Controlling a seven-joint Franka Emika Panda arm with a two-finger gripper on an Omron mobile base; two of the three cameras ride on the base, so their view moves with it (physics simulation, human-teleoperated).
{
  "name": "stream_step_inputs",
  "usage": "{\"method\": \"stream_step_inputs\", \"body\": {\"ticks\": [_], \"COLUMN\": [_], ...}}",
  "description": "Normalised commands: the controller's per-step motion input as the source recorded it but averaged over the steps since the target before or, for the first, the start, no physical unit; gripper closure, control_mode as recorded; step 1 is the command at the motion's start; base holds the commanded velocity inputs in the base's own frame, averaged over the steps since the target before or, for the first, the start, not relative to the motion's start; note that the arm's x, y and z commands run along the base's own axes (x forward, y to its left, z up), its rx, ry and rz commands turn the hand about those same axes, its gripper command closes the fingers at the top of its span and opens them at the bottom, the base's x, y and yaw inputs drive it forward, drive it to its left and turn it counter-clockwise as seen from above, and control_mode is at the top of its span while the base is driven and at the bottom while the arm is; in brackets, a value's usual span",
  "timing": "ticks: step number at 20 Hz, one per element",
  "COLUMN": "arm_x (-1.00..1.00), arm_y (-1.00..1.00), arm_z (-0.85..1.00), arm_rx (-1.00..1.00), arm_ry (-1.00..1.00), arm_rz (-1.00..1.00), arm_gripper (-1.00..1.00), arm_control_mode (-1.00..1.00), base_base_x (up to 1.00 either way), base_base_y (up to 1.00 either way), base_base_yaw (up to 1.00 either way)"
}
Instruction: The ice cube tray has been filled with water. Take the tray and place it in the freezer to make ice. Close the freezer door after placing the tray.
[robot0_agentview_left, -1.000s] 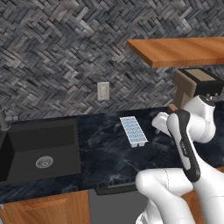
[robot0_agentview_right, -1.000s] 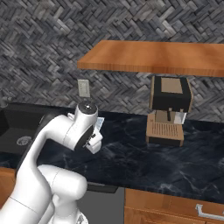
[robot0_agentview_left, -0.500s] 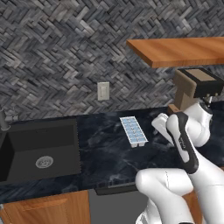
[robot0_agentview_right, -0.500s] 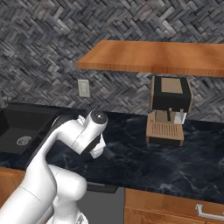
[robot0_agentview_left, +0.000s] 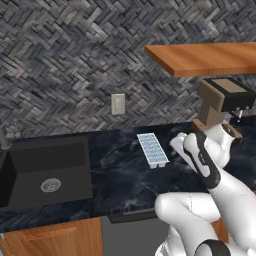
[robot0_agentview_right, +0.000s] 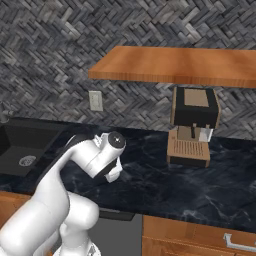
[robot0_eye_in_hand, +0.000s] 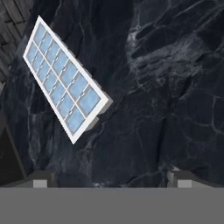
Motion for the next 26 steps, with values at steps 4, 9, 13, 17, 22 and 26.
{"method": "stream_step_inputs", "body": {"ticks": [4, 9, 13, 17, 22, 26], "arm_x": [0.35, 0.31, 0.27, 0.26, 0.24, 0.23], "arm_y": [0.04, 0.07, 0.1, 0.09, 0.07, 0.03], "arm_z": [-0.27, -0.24, -0.23, -0.21, -0.25, -0.27], "arm_rx": [0.01, 0.0, 0.0, 0.0, 0.0, 0.0], "arm_ry": [0.0, 0.0, 0.0, 0.0, 0.0, 0.0], "arm_rz": [0.0, 0.0, 0.0, 0.0, 0.0, 0.0], "arm_gripper": [-1.0, -1.0, -1.0, -1.0, -1.0, -1.0], "arm_control_mode": [-1.0, -1.0, -1.0, -1.0, -1.0, -1.0], "base_base_x": [0.0, 0.0, 0.0, 0.0, 0.0, 0.0], "base_base_y": [0.0, 0.0, 0.0, 0.0, 0.0, 0.0], "base_base_yaw": [0.0, 0.0, 0.0, 0.0, 0.0, 0.0]}}
